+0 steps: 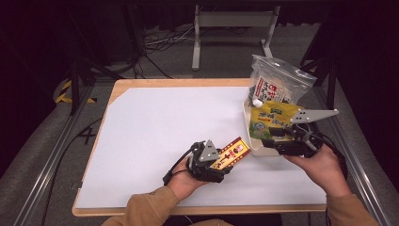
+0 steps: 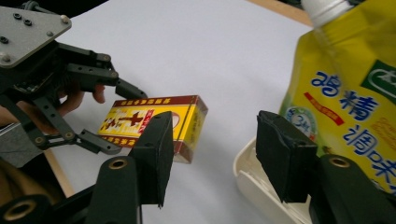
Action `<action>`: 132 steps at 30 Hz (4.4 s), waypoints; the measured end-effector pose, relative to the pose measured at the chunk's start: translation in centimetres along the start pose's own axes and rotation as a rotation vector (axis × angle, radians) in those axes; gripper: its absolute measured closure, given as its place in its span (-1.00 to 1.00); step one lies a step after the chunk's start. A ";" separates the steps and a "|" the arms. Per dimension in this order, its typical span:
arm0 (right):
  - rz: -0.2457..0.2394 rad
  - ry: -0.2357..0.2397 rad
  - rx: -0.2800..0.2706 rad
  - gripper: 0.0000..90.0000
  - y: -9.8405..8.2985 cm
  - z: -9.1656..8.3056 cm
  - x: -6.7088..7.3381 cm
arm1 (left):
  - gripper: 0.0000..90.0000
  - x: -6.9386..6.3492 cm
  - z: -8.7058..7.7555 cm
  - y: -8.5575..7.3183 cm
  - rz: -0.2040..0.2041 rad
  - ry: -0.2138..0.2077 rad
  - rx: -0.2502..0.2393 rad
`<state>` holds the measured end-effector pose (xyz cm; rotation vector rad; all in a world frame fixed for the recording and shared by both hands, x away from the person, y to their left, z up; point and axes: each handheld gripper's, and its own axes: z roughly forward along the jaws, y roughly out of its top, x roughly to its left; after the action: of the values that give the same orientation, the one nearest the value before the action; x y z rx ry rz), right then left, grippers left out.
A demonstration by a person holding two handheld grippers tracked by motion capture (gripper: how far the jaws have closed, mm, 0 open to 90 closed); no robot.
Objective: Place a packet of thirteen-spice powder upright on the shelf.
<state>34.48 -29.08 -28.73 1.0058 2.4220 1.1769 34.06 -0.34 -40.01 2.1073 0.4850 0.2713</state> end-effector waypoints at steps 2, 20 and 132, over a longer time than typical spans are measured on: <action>0.004 0.018 0.025 0.04 0.5 0.3 0.2 | -0.27 0.0 -0.2 0.0 0.009 0.015 -0.020; 0.107 0.116 0.148 -0.06 2.5 3.1 1.0 | -0.27 -0.1 -0.5 -0.2 0.045 0.030 -0.089; -0.386 0.018 0.245 0.52 6.9 -0.5 -3.7 | -0.86 8.1 -12.8 -6.3 -0.185 0.101 -0.117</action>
<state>40.12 -28.93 -23.29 0.5454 2.6609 0.7772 35.14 15.95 -38.21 1.9269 0.7030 0.2921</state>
